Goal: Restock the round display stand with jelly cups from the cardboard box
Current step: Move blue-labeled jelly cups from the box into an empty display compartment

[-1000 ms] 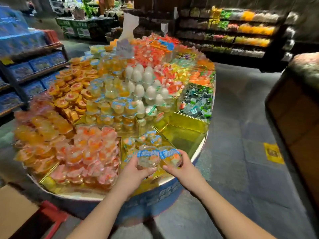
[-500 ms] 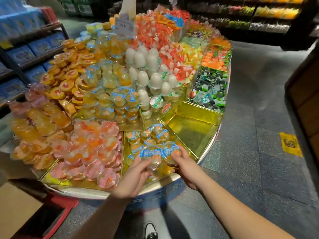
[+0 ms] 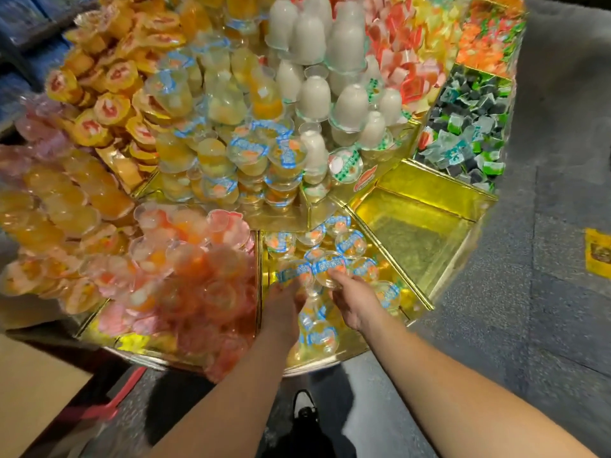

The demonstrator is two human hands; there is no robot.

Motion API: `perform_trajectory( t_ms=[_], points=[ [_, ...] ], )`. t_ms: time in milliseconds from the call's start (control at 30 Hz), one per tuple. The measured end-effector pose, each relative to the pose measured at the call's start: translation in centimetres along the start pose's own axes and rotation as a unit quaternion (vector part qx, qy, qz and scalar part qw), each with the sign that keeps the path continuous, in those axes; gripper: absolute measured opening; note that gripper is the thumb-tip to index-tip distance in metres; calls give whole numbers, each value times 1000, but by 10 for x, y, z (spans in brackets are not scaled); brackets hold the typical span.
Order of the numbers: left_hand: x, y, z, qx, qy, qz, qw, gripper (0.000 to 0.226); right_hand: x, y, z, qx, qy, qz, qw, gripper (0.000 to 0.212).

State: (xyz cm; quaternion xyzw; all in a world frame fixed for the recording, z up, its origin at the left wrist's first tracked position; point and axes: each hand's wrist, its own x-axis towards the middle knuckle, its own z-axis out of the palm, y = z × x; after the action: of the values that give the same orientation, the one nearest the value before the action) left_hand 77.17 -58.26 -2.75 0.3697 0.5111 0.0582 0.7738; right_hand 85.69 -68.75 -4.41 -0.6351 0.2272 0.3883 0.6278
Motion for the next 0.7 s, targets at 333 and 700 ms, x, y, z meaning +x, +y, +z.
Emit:
perform_trajectory(
  t_ms=[333, 700],
  points=[
    [42, -2, 7, -28, 20, -12, 999, 39, 39, 5, 30, 43, 28, 47, 998, 41],
    [64, -5, 9, -29, 57, -8, 998, 11, 67, 10, 35, 43, 71, 53, 995, 70]
  ],
)
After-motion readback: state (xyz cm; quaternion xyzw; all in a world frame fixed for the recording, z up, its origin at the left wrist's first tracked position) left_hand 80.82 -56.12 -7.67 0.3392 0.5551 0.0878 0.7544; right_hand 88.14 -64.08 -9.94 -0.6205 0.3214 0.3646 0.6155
